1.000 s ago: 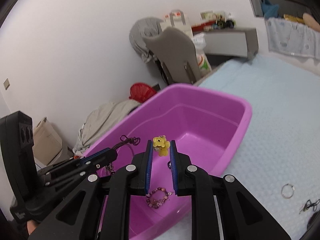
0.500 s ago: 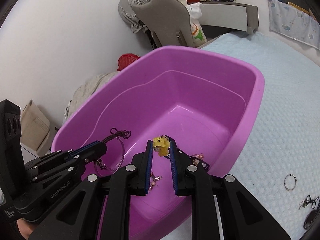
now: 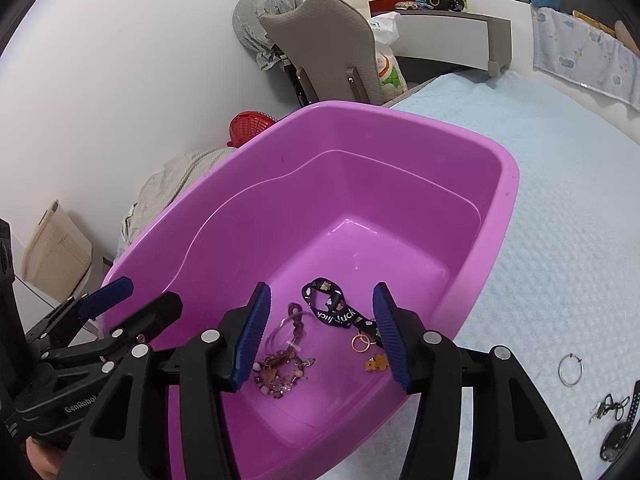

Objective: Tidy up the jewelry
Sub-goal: 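Open both tools to drop the charm and cord into the basin, then withdraw both tools from the basin toward the watch and bangle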

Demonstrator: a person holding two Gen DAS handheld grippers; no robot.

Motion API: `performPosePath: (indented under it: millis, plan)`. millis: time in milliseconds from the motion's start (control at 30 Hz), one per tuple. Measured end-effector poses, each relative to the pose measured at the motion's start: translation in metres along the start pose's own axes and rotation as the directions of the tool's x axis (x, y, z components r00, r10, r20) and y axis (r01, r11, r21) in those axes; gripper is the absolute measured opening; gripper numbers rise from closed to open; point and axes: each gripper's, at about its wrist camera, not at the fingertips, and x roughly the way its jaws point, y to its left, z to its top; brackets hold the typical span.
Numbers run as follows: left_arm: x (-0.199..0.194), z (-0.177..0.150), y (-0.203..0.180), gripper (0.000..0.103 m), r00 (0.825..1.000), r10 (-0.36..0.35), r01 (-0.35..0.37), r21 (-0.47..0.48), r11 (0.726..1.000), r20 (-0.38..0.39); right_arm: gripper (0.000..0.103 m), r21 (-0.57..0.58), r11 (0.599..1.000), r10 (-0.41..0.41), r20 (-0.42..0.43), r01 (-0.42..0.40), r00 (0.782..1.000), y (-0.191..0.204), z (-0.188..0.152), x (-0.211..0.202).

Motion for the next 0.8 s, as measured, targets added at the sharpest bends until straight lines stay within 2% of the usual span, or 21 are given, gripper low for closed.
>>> performPosePath:
  millis: [400, 800]
  plan:
    - [-0.015, -0.007, 0.007, 0.084, 1.0, 0.015, -0.015, -0.045, 0.999, 0.002, 0.051, 0.01, 1.0, 0.023, 0.039, -0.023, 0.999, 0.003, -0.008, -0.023]
    - [-0.047, -0.021, -0.015, 0.087, 0.999, 0.015, -0.015, -0.001, 1.0, 0.043, 0.053, 0.024, 0.999, 0.03, 0.107, -0.032, 0.994, -0.003, -0.04, -0.072]
